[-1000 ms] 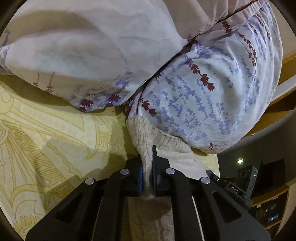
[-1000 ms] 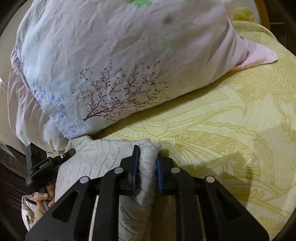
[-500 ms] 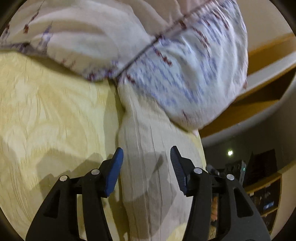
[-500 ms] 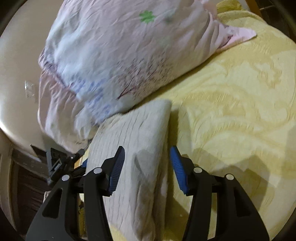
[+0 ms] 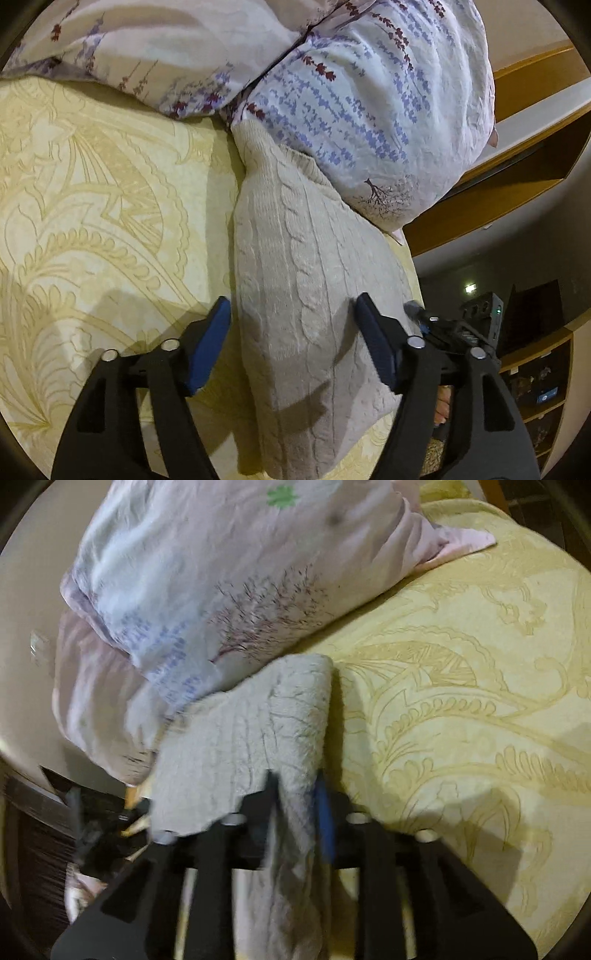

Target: Fold small clothes

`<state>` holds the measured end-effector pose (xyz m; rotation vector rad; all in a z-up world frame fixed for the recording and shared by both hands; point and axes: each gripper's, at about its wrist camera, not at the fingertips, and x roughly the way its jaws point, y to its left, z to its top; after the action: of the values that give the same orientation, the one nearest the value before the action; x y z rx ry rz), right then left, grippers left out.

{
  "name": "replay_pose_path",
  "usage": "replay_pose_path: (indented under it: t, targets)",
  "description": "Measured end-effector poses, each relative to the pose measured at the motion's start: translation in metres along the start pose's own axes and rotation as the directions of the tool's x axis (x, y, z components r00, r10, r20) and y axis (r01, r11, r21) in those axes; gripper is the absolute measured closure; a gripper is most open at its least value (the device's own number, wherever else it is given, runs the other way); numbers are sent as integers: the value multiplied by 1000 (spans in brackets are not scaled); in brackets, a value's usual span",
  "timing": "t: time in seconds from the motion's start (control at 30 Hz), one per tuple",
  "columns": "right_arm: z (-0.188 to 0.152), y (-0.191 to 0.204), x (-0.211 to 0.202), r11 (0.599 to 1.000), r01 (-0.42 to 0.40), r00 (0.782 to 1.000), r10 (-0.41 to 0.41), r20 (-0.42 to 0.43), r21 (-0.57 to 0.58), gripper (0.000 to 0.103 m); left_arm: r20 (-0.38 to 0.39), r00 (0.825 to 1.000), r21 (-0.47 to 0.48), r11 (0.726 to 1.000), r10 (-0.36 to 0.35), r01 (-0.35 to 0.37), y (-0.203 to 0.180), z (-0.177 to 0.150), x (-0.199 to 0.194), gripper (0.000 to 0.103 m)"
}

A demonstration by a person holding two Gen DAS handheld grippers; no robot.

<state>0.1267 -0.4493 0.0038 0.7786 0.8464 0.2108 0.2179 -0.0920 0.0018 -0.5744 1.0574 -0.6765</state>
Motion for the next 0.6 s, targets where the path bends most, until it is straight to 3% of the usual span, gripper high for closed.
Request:
replay_pose_path:
  t: [0.07,0.27,0.47,0.6]
  targets:
    - [-2,0,-5,1000,7,1000,-7,7,-6,37,-2,1000,1,1000,-4,4,0,-1,0,28]
    - [-1,-11,12,999,4,998,-1,-59,39,37,-11,1000,22,1000,1,-1,-6,-5,9,22]
    - [-3,-9,26,997,-65,994,68,-80,42,37,-5,1000,53,998,15,-14,-11,-5,12,22]
    - [-5,-2,29,998,-64,994,65,-87,20,38,4,1000,68,997,24,-24,-14,-4,14,21]
